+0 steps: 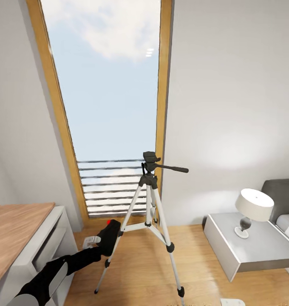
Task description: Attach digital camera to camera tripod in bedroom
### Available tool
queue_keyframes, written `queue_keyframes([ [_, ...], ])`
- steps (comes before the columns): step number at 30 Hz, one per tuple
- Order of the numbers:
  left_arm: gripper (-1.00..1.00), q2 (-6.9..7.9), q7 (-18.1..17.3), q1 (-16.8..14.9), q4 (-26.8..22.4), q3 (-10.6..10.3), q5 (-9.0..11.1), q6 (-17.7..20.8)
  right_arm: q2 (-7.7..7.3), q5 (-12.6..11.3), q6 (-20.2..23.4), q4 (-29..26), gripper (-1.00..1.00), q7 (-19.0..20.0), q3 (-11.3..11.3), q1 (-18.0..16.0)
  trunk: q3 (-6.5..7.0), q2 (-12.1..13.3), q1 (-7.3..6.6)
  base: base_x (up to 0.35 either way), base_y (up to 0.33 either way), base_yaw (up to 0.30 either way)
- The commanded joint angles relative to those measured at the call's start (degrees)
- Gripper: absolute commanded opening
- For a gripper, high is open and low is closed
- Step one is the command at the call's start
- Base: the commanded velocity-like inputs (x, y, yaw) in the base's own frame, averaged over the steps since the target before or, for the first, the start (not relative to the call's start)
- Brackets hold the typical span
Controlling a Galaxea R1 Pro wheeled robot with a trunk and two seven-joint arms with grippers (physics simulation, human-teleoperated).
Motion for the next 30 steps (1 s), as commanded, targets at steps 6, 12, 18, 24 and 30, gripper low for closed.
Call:
queue_keyframes([
  [6, -1.0, 0.01, -0.1, 0.0, -0.2, -0.2, 0.5, 0.4, 0.03, 0.1, -0.3, 0.2, 1.0, -0.1, -0.1, -0.1, -0.02, 0.0, 0.02, 0.0, 0.0, -0.249],
  [12, -1.0, -0.01, -0.1, 0.0, -0.5, -0.2, 0.5, 0.3, -0.02, 0.1, -0.3, 0.2, 1.0, -0.3, -0.1, -0.1, -0.02, 0.0, 0.02, 0.0, 0.0, -0.076],
  [18, -1.0, 0.0, 0.2, 0.0, -1.1, -0.4, 0.1, 0.3, -0.2, 0.1, -0.5, 0.2, 1.0, -0.4, -0.2, -0.1, -0.02, 0.0, 0.02, 0.0, 0.0, -0.014],
  [24, -1.0, 0.14, 1.8, 0.0, -1.1, -0.6, -1.2, 0.3, -0.45, 0.5, -1.1, 0.0, 1.0, -0.5, 0.0, -0.1, -0.02, 0.0, 0.02, 0.0, 0.0, -0.003],
  [30, -1.0, 0.79, 7.8, 0.0, -1.4, -0.2, -4.6, 0.1, -0.69, 0.8, -0.5, -5.9, 1.0, -0.3, -0.1, -0.1, -0.02, 0.0, 0.02, 0.0, 0.0, 0.0],
])
